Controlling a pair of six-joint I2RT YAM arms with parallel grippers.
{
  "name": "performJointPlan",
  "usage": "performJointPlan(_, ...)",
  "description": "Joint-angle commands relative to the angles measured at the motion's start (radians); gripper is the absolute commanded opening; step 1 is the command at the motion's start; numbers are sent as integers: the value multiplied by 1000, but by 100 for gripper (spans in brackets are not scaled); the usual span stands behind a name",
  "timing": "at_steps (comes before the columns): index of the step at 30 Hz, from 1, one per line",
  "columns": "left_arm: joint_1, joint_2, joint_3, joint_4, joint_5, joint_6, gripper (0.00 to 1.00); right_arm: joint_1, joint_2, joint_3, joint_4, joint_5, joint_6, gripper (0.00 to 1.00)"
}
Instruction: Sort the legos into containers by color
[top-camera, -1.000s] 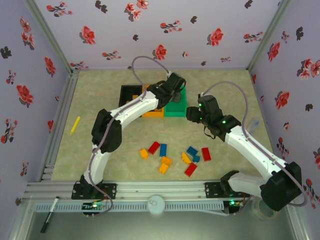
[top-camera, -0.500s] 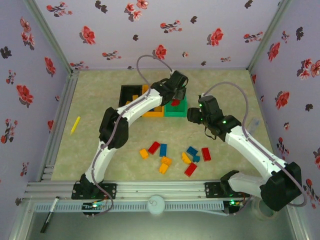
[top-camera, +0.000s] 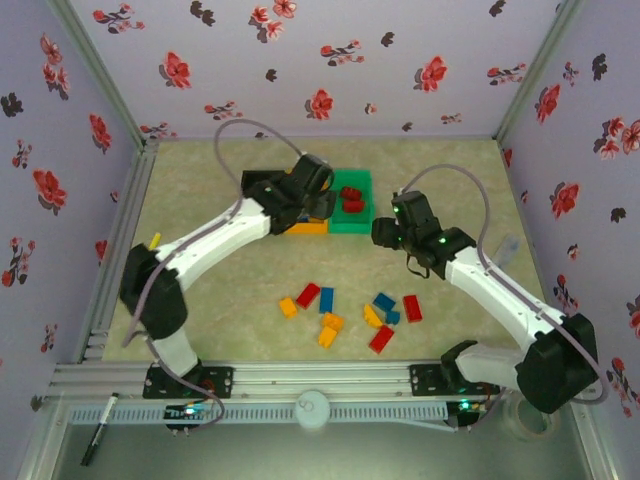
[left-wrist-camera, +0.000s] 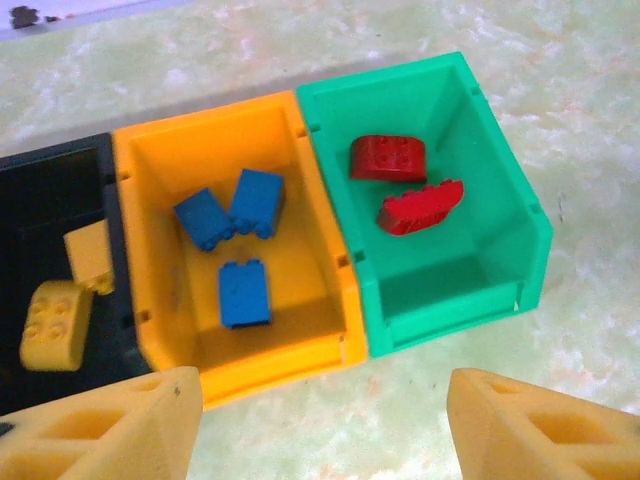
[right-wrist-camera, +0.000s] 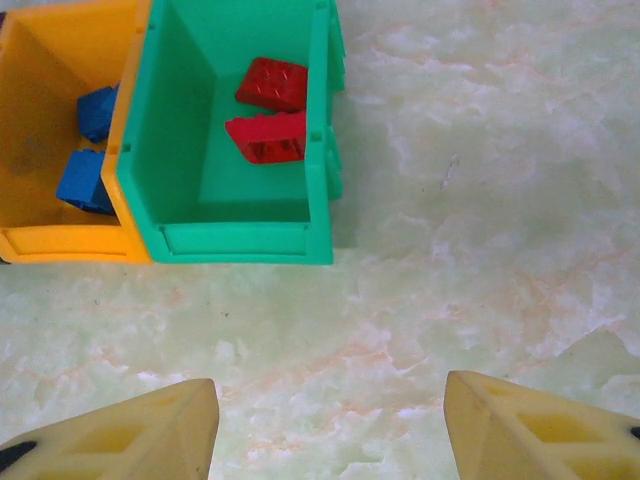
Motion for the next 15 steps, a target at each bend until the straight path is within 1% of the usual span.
performJointPlan(1, 6, -96, -104, -15, -36, -29, 66, -5, 28, 32, -16, -26, -6, 62)
performJointPlan(7, 12, -244, -277, -42, -47, -56, 66, 27, 60, 30, -16, -58, -3, 62)
performJointPlan(11, 29, -322, -371, -54, -62, -97, 65, 90, 66, 9, -7, -67, 11, 63)
performJointPlan(15, 54, -374, -435, -48, -61, -130, 65, 167, 91, -21, 7, -89, 93, 63)
